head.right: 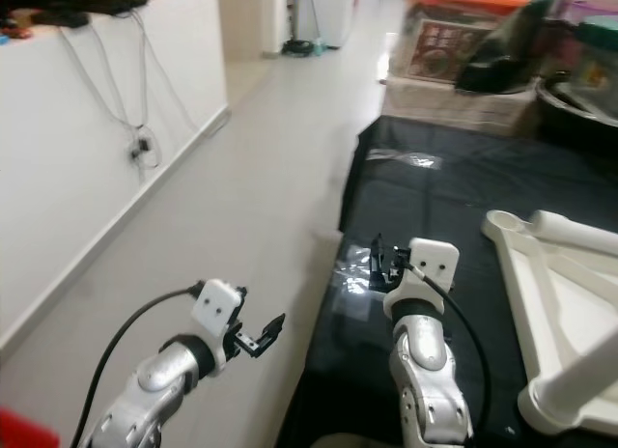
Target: Building children table
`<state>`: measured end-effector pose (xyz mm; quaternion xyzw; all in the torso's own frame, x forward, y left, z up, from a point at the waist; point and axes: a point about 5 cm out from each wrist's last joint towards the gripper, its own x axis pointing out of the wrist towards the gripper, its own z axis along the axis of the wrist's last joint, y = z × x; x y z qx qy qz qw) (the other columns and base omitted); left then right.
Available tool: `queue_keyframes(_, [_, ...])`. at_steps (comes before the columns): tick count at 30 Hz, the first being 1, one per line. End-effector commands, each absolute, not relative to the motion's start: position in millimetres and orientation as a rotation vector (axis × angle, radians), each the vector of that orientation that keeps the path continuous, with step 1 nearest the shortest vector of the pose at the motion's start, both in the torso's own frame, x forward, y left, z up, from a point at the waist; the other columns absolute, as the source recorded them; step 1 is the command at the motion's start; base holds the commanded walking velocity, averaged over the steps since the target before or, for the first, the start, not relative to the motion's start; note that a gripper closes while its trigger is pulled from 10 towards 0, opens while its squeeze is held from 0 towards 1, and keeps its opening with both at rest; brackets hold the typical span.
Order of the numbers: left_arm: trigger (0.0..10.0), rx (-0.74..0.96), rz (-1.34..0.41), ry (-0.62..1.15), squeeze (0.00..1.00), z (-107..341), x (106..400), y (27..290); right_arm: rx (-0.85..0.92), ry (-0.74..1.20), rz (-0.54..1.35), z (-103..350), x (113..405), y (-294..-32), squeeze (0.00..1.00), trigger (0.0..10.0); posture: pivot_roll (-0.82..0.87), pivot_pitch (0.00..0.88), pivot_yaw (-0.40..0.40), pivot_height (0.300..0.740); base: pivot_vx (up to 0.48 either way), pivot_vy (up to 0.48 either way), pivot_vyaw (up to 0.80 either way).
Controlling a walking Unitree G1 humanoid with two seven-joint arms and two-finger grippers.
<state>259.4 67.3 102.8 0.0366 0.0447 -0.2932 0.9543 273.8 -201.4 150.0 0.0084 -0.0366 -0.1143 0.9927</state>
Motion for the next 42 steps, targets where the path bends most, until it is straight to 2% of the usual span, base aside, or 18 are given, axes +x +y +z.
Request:
queue_keyframes(1, [10.0, 0.078, -0.596, 0.099, 0.00, 103, 258, 67, 0.007, -0.036, -0.258, 145, 276, -208, 0.00, 10.0, 0.14, 0.000, -0.074, 0.740, 0.000, 0.000, -0.79])
queue_keyframes(7, [10.0, 0.076, -0.596, 0.104, 0.00, 102, 256, 67, -0.020, -0.020, -0.276, 151, 287, -210, 0.00, 10.0, 0.14, 0.000, -0.072, 0.740, 0.000, 0.000, -0.79])
queue_keyframes(8, [10.0, 0.074, -0.597, 0.106, 0.00, 102, 254, 67, -0.045, 0.033, -0.294, 150, 295, -213, 0.00, 10.0, 0.14, 0.000, -0.077, 0.740, 0.000, 0.000, -0.77])
queue_keyframes(14, [10.0, 0.070, -0.598, 0.107, 0.00, 103, 253, 67, -0.058, 0.098, -0.299, 147, 305, -217, 0.00, 10.0, 0.14, 0.000, -0.082, 0.740, 0.000, 0.000, -0.76])
queue_keyframes(18, [10.0, 0.087, -0.597, 0.109, 0.00, 104, 250, 68, -0.046, 0.111, -0.300, 150, 311, -221, 0.00, 10.0, 0.15, 0.000, -0.086, 0.740, 0.000, 0.000, 0.00])
queue_keyframes(24, [10.0, 0.119, -0.620, 0.113, 0.00, 104, 241, 66, -0.054, 0.098, -0.294, 161, 319, -222, 0.00, 10.0, 0.14, 0.000, -0.083, 0.740, 0.000, -0.441, 0.00])
queue_keyframes(32, [10.0, 0.091, -0.595, 0.139, 0.00, 104, 238, 69, -0.061, 0.105, -0.291, 168, 326, -221, 0.00, 10.0, 0.15, 0.000, -0.096, 0.740, 0.000, 0.000, 0.00])
queue_keyframes(38, [10.0, 0.087, -0.594, 0.144, 0.00, 106, 235, 68, -0.069, 0.166, -0.282, 168, 336, -221, 0.00, 10.0, 0.15, 0.000, -0.097, 0.740, 0.000, 0.000, 0.00])
queue_keyframes(42, [10.0, 0.075, -0.590, 0.146, 0.00, 109, 233, 69, -0.091, 0.256, -0.366, 164, 345, -230, 0.00, 10.0, 0.15, 0.000, -0.097, 0.740, 0.000, 0.000, 0.00])
